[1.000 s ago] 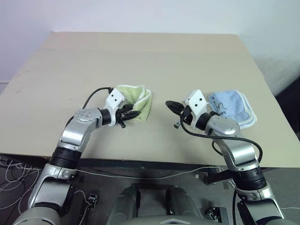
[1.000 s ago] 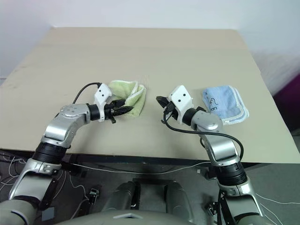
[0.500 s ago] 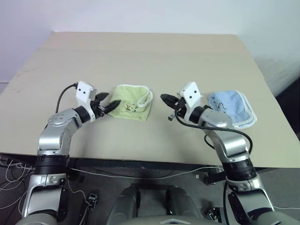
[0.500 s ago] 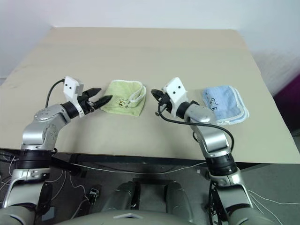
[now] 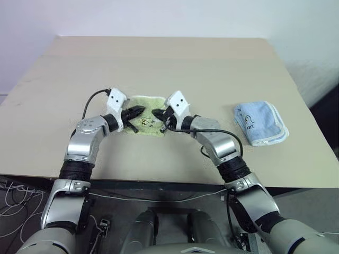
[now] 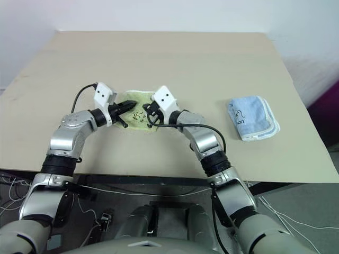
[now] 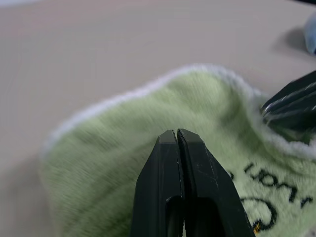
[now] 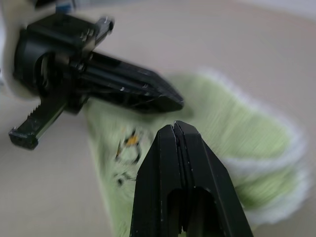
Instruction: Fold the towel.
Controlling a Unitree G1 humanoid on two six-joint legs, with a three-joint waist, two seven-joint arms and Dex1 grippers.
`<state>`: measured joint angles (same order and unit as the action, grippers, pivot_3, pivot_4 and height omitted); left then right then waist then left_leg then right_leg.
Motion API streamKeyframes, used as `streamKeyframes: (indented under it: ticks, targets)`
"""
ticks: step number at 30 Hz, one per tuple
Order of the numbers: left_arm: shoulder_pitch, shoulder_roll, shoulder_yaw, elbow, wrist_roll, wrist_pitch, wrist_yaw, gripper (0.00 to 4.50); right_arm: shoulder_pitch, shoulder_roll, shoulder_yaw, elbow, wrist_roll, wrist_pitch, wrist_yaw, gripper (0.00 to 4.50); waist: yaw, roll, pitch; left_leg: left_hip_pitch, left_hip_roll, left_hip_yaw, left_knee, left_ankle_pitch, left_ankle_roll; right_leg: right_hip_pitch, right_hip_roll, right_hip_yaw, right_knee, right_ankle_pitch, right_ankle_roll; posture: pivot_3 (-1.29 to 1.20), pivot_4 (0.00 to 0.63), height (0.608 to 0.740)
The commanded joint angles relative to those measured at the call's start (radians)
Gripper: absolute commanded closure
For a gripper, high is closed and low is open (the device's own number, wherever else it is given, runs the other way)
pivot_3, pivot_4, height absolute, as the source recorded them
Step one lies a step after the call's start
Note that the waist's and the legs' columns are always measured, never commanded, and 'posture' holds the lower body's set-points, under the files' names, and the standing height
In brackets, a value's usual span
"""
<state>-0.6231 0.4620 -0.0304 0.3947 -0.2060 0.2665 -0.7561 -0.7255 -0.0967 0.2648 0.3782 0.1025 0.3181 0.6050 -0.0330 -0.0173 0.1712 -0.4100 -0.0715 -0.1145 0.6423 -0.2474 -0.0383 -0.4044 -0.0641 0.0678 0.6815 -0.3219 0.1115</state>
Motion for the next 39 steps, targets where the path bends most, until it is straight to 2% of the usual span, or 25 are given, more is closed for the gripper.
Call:
streamKeyframes:
  ticks: [1,5,11,14,17,21,28,31,32,36,39]
  targets:
    - [-0.008,0.028,-0.050,0.089,0.110,-0.043,0.038,4.44,-0.002,0.008,0.021,0.091,-0.052,-0.020,-0.021,4.50,-0.008,0.000,0.000,0.000,0.000,0.000,0.000,0.000,0.000,0.000,0.000,0.000,0.000,0.000,0.000,0.00,0.150,0.740]
    - [0.013,0.018,-0.041,0.106,0.109,-0.063,0.034,4.44,0.015,0.005,0.013,0.114,-0.070,-0.044,-0.028,4.50,-0.011,0.001,-0.001,0.001,0.000,0.000,0.000,0.000,0.000,0.001,0.000,0.000,0.001,0.000,0.000,0.00,0.150,0.740]
    - [0.025,-0.025,0.137,-0.018,-0.082,-0.028,0.037,4.44,0.068,-0.038,-0.036,-0.074,-0.047,-0.071,-0.019,4.50,-0.010,0.001,-0.001,0.000,0.000,0.000,0.000,0.000,0.000,0.000,0.000,0.000,0.001,0.000,0.000,0.00,0.150,0.740]
    - [0.029,-0.019,0.214,-0.056,-0.154,0.033,0.058,4.44,0.103,-0.073,-0.062,-0.190,-0.027,-0.039,-0.012,4.50,-0.011,0.001,-0.001,-0.001,0.000,-0.001,0.001,0.000,0.000,-0.001,-0.001,0.000,0.001,0.000,0.000,0.00,0.150,0.740]
    - [0.037,0.004,0.306,-0.070,-0.244,0.187,0.094,4.44,0.142,-0.119,-0.108,-0.320,-0.007,0.017,-0.025,4.50,-0.013,0.001,-0.001,-0.001,0.000,-0.001,0.001,0.000,0.000,-0.001,-0.001,0.000,0.001,0.000,0.000,0.00,0.150,0.740]
    - [0.050,0.028,0.408,-0.085,-0.374,0.420,0.140,3.56,0.172,-0.164,-0.134,-0.408,-0.009,0.062,-0.035,4.50,-0.013,0.001,-0.001,-0.001,0.001,-0.001,0.001,0.000,0.000,-0.001,0.000,0.000,0.001,0.000,0.000,0.00,0.150,0.740]
    - [0.074,0.022,0.432,-0.072,-0.479,0.668,0.142,1.25,0.195,-0.198,-0.152,-0.501,0.003,0.115,-0.041,4.50,-0.008,0.001,-0.001,-0.001,0.000,-0.001,0.001,0.000,0.000,-0.001,-0.001,0.000,0.001,0.000,0.000,0.00,0.150,0.740]
    - [0.080,0.022,0.389,-0.037,-0.475,0.716,0.108,0.20,0.203,-0.208,-0.149,-0.524,0.005,0.124,-0.041,4.50,-0.009,0.001,-0.001,-0.001,0.000,-0.001,0.001,0.000,0.000,0.000,-0.001,0.000,0.001,0.000,0.000,0.00,0.150,0.740]
    - [0.079,0.021,0.379,-0.029,-0.473,0.727,0.103,0.01,0.205,-0.209,-0.149,-0.529,0.007,0.126,-0.041,4.50,-0.009,0.001,-0.001,-0.001,0.000,-0.001,0.001,0.000,0.000,0.000,-0.001,0.000,0.001,0.000,0.000,0.00,0.150,0.740]
    - [0.047,0.004,0.324,0.043,-0.430,0.731,0.085,0.01,0.216,-0.209,-0.147,-0.553,0.012,0.140,-0.047,4.50,-0.002,0.001,-0.001,0.000,0.000,-0.001,0.001,0.000,-0.001,0.000,-0.001,0.000,0.001,0.000,0.000,0.00,0.150,0.740]
    - [0.025,-0.038,0.298,0.031,-0.438,0.748,0.072,0.01,0.227,-0.207,-0.145,-0.573,0.013,0.149,-0.057,4.50,0.017,0.001,-0.001,0.000,-0.001,-0.001,0.001,0.000,0.000,0.001,-0.001,0.000,0.001,0.000,0.000,0.00,0.150,0.740]
